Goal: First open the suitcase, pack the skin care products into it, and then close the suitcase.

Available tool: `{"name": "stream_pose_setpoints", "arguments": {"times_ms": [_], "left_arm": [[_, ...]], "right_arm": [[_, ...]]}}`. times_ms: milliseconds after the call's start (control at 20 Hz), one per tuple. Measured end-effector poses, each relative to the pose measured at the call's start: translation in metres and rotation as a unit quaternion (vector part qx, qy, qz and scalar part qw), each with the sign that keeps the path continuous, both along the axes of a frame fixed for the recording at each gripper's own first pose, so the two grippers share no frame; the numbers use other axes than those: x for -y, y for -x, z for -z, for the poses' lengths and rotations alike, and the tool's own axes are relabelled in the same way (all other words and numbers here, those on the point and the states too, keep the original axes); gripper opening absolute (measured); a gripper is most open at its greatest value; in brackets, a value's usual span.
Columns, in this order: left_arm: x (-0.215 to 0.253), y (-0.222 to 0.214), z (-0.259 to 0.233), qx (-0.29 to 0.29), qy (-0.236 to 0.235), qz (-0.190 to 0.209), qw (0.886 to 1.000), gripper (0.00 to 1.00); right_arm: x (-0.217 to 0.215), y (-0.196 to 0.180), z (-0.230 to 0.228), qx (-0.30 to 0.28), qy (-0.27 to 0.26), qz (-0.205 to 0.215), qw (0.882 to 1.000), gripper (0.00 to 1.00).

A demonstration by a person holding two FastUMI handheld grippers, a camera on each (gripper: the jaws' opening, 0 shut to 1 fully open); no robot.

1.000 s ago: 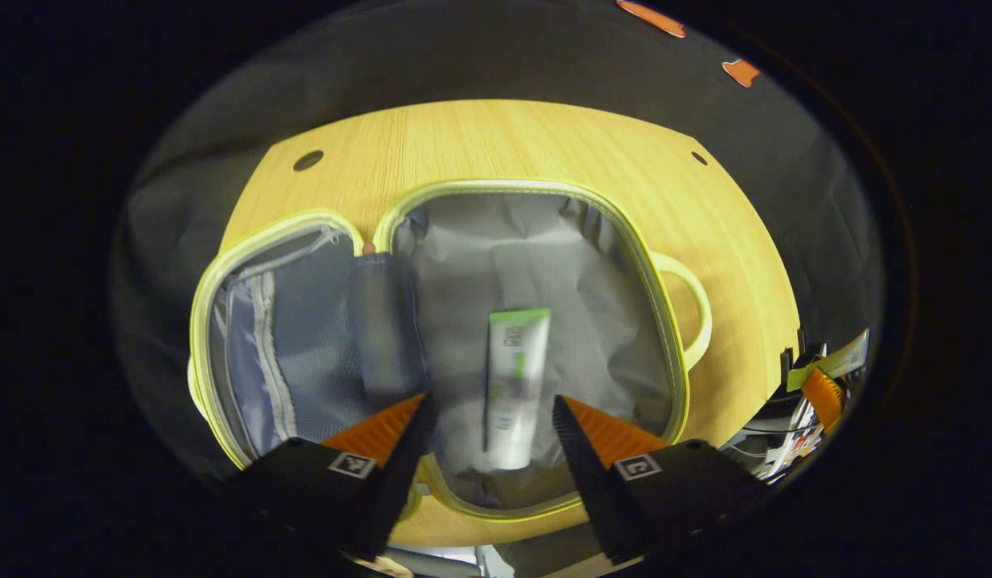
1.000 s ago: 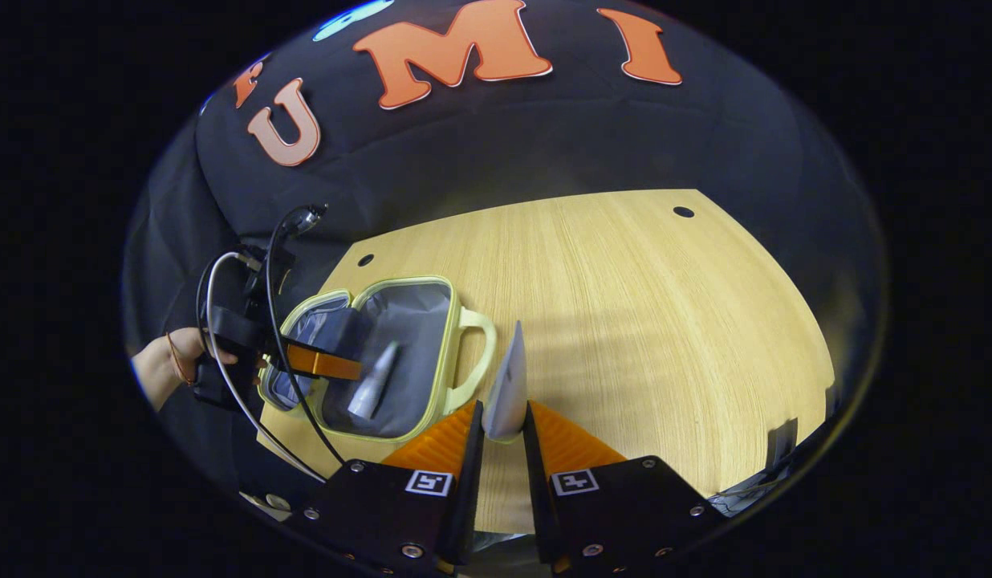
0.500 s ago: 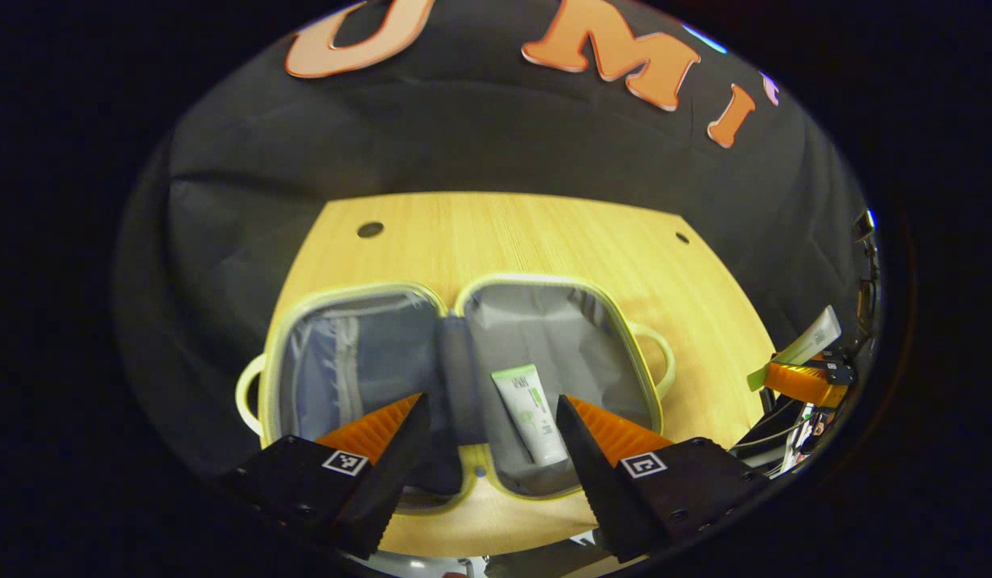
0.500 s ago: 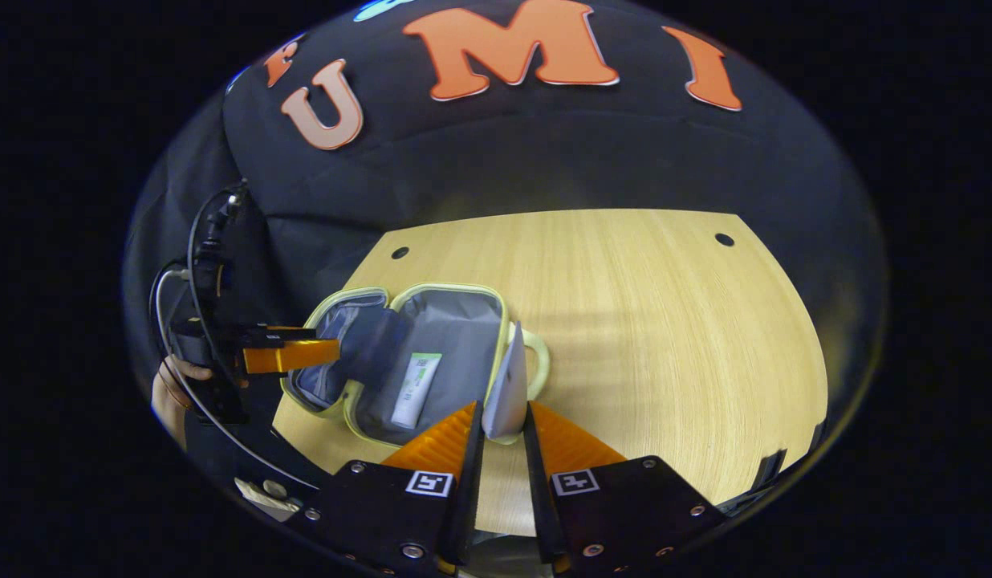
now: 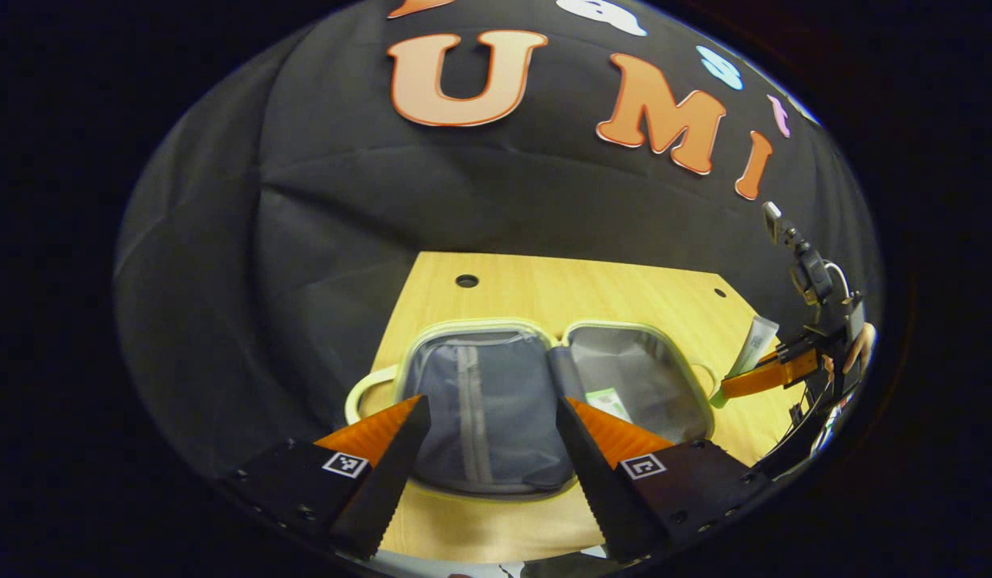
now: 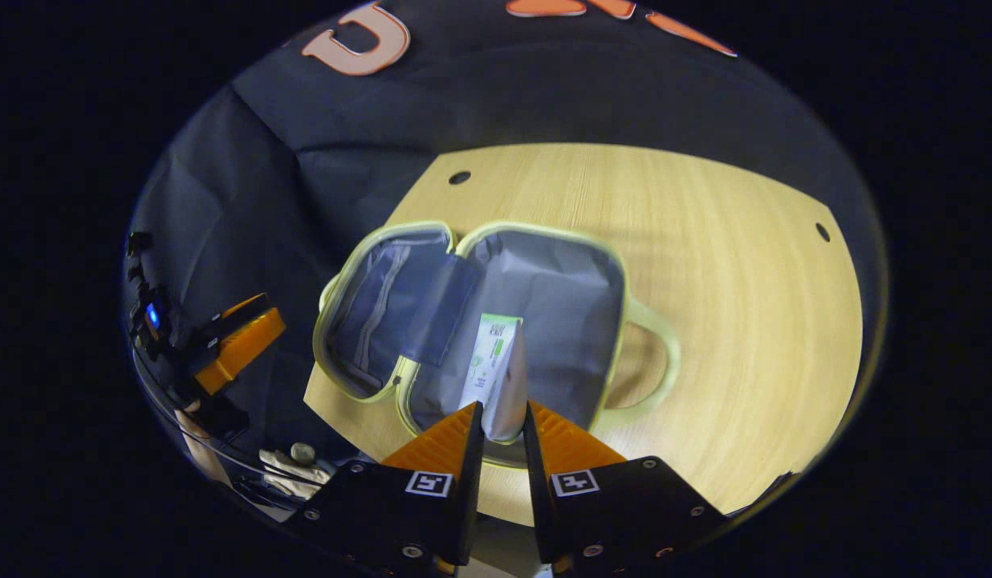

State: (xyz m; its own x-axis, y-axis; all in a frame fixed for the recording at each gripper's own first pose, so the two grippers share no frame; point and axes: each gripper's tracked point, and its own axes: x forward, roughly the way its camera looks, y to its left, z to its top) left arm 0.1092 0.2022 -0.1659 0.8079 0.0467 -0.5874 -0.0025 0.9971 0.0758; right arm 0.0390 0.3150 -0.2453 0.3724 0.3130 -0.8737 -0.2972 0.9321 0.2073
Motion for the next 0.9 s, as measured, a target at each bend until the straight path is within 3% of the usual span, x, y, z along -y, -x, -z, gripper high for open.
{"name": "stream_pose_setpoints", "arguments": {"times_ms": [250,400,450,500,550,600,650,750,900], "left_arm": [[-0.046,0.018,-0.023,0.002,0.006,-0.055,0.998,0.98],[-0.072,0.020,-0.010,0.000,-0.005,-0.075,0.997,0.98],[-0.078,0.019,-0.011,-0.001,-0.008,-0.078,0.997,0.98],[-0.082,0.018,-0.010,-0.002,-0.010,-0.081,0.997,0.98],[-0.086,0.017,-0.009,-0.003,-0.012,-0.087,0.996,0.98],[-0.091,0.015,-0.007,-0.002,-0.009,-0.093,0.996,0.98],[-0.094,0.013,-0.003,-0.004,0.000,-0.097,0.995,0.98],[-0.104,0.009,0.005,-0.007,0.016,-0.107,0.994,0.98],[-0.128,0.000,0.013,0.001,0.040,-0.121,0.992,0.98]], "right_arm": [[0.009,-0.010,0.060,-0.066,0.039,0.020,0.997,0.31],[0.013,-0.014,0.070,-0.073,0.040,0.036,0.996,0.33],[0.011,-0.017,0.068,-0.067,0.032,0.034,0.997,0.29],[0.007,-0.019,0.067,-0.060,0.022,0.030,0.998,0.37],[0.006,-0.018,0.062,-0.058,0.018,0.029,0.998,0.58],[0.008,-0.019,0.059,-0.053,0.018,0.033,0.998,0.61],[0.009,-0.021,0.058,-0.045,0.017,0.037,0.998,0.80],[0.006,-0.025,0.050,-0.027,0.005,0.042,0.999,0.94],[-0.005,-0.029,0.024,0.018,-0.040,0.042,0.998,0.96]]}}
